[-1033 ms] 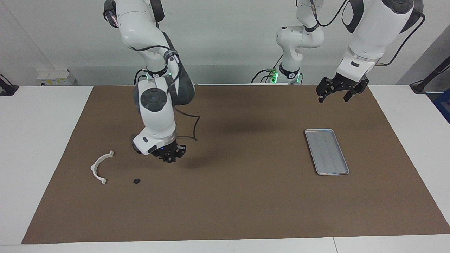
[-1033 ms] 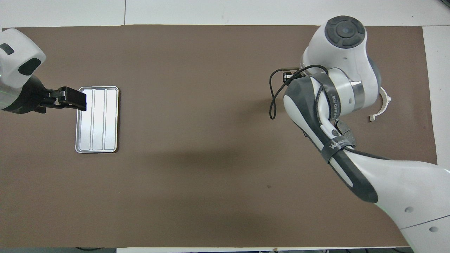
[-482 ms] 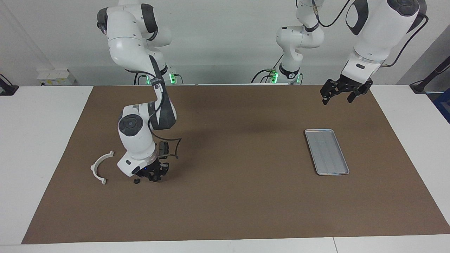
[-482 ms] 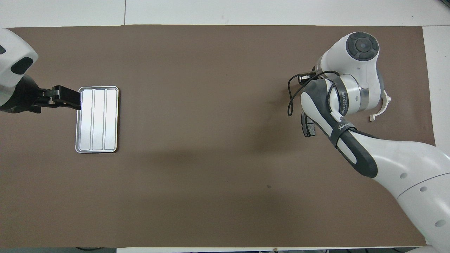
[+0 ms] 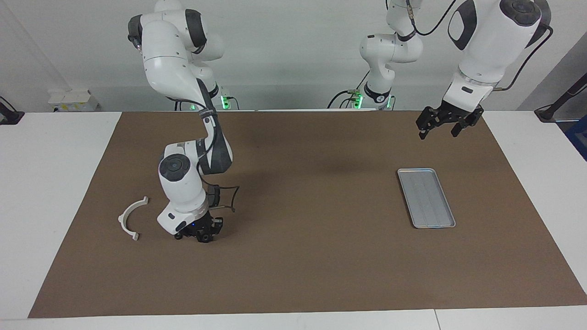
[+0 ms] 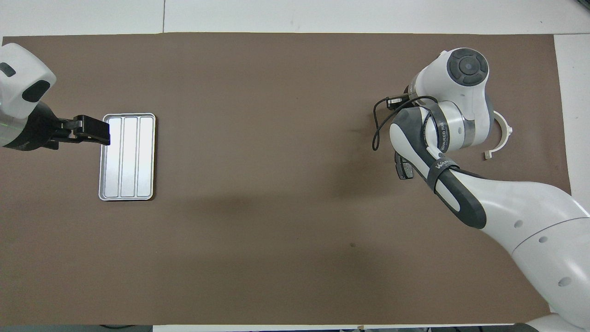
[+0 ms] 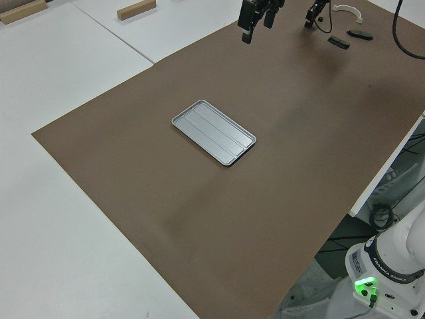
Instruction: Place bearing gear from tray to pile
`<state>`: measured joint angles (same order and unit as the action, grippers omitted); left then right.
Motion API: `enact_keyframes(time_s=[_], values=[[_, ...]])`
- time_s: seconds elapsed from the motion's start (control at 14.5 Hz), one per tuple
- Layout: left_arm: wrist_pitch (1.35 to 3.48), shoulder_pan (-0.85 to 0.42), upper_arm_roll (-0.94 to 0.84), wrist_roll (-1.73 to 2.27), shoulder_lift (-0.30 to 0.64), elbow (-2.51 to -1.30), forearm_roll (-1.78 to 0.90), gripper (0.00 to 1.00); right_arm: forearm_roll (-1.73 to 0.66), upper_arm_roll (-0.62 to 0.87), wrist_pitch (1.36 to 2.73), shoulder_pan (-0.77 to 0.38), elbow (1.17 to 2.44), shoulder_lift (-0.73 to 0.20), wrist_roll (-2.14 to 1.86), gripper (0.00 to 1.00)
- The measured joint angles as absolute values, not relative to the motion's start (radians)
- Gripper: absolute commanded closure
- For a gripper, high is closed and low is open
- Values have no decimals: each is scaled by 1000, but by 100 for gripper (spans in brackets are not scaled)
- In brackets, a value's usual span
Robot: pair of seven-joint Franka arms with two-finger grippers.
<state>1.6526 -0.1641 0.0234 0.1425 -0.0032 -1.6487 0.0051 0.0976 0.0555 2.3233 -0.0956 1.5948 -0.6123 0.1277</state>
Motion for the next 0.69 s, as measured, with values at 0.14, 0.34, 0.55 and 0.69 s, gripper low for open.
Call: enact_keyframes(time_s=[0.14, 0.34, 0.55, 0.69], values=[[1654, -164, 23, 143, -6, -1652, 5, 0, 98, 56, 2324, -96, 1595, -612, 128, 39], [1655, -164, 23, 143, -10, -1655, 5, 0, 97, 56, 2324, -97, 1595, -613, 129, 0], [1656, -164, 23, 143, -11, -1656, 5, 0, 97, 56, 2321, -99, 1594, -611, 130, 0], [1656, -164, 23, 143, -12, -1656, 5, 0, 97, 54, 2317, -96, 1592, -599, 130, 0]])
